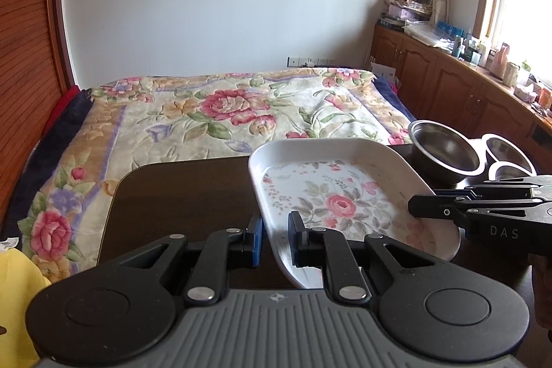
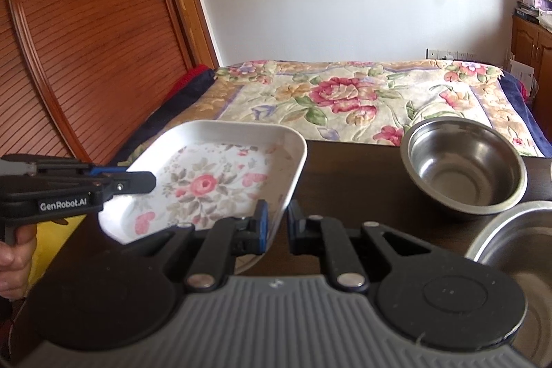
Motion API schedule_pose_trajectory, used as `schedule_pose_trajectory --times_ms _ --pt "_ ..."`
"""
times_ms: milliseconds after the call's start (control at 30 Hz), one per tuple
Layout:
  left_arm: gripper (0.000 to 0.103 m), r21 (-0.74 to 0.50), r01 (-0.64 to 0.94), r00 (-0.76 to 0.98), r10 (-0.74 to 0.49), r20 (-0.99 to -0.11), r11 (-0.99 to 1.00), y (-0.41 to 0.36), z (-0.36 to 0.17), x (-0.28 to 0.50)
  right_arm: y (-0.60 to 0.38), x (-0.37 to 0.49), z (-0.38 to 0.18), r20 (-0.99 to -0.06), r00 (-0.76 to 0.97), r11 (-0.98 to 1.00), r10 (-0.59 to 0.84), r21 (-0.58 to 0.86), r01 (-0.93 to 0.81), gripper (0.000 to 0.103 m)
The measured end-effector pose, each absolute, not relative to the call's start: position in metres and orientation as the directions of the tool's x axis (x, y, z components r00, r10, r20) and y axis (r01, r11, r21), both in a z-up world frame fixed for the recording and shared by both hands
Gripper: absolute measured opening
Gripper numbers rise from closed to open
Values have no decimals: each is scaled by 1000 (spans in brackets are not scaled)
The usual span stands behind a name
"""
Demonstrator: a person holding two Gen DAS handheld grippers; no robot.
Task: Organize plates and bowls
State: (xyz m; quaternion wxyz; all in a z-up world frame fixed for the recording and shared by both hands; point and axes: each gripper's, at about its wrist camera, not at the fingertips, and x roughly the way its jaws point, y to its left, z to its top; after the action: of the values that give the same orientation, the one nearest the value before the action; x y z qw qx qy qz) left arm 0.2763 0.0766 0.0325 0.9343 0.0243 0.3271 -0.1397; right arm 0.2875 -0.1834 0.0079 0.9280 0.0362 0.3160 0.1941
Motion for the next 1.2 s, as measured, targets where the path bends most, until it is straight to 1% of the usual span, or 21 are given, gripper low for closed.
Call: schedule_pose_trajectory --times_ms 667,1200 --pt "16 -31 284 797 -253 -549 958 66 64 186 -204 222 34 -499 769 915 400 173 -363 13" --pt "16 -43 291 799 -267 -538 956 52 53 127 -221 176 32 -486 785 922 384 165 -349 13"
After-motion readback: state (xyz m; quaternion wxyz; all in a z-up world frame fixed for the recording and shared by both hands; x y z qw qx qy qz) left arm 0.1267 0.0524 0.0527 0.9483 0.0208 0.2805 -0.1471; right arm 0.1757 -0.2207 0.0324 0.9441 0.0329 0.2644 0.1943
